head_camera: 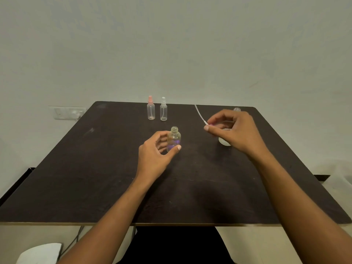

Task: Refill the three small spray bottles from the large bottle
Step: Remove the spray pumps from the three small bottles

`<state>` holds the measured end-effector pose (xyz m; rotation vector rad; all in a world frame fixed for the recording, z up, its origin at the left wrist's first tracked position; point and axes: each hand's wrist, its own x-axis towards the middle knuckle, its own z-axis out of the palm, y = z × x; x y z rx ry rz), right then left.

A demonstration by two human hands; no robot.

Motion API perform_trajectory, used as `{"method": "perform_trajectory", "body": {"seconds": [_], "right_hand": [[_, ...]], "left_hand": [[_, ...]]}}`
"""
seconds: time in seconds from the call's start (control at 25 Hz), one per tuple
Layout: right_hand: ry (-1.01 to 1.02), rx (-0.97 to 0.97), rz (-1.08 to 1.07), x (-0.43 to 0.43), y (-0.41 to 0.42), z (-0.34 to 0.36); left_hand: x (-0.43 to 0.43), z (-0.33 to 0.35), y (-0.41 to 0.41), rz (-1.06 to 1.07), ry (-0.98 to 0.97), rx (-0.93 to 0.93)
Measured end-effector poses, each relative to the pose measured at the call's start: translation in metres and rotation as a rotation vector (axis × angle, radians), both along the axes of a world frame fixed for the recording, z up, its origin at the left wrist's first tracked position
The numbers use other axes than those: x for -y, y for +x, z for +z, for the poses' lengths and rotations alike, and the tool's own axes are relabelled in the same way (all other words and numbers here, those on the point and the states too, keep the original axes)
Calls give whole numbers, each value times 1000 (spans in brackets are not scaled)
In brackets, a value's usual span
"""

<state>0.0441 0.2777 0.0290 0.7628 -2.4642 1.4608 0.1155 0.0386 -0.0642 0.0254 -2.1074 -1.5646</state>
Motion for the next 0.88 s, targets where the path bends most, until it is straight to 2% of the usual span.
{"method": "perform_trajectory", "body": {"seconds": [0.12,0.4,0.76,0.88], "right_hand": [[-46,17,-63,-4,2,-21],[-12,78,-117,1,-4,-49],[140,246,-187,28,-28,-92],[226,238,-192,33,-34,-102]], "left_hand": [[-2,-2,-7,-9,3,8],[-5,-8,-24,-2,-91,49],[-16,-20,-61,-25,-118,163],[-16,-27,-69,-26,-123,196]]}}
